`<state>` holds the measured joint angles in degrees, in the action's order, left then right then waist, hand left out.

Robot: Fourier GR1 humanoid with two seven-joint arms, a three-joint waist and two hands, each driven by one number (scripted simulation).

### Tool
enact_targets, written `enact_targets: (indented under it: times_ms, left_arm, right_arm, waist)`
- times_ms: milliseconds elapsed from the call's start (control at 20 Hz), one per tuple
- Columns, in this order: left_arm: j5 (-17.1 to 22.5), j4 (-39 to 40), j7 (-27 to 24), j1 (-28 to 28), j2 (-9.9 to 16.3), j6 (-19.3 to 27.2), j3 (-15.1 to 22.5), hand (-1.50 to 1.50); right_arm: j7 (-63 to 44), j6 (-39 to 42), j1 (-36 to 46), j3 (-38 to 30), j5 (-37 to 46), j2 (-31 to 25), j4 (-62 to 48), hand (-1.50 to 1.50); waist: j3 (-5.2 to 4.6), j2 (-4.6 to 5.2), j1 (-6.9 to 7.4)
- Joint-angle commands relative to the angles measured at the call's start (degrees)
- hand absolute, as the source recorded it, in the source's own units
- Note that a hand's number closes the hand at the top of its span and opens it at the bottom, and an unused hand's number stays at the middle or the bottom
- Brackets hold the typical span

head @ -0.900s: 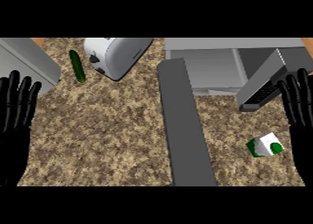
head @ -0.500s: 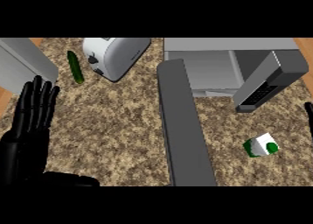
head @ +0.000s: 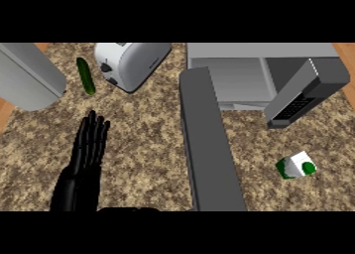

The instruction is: Pick up the milk, place it into the microwave and close the microwave

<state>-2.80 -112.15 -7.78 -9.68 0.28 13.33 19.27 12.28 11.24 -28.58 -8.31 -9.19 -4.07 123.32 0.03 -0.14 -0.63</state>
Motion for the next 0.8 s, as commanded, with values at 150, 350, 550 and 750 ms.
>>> enact_targets:
  times_ms: [150,350,550,750]
  left_arm:
    - [-3.55,0.79,0.30,0.13,-0.28,10.49,11.14,-1.50]
    - [-3.11,2.84,-3.71,-1.81,-0.28,13.32,14.91,-1.50]
    - [-4.07,4.24,-5.52,-2.79,-0.28,13.85,16.14,-1.50]
    - [-3.60,3.40,-8.57,-6.35,0.82,14.51,16.94,-1.50]
  right_arm:
    - [12.33,3.09,-11.74,1.84,4.00,3.90,-3.50,-1.50]
    - [14.83,4.13,-4.89,-1.79,6.33,3.25,-12.68,-1.50]
    - [20.35,1.69,-2.72,-1.98,9.49,3.99,-18.75,-1.50]
    - [19.06,-0.31,2.21,-4.14,8.36,4.03,-23.05,-1.50]
  waist:
    - [-0.01,-0.03,-0.09]
    - [-0.02,0.08,0.43]
    - [-0.02,0.08,0.52]
    - [-0.03,0.09,0.69]
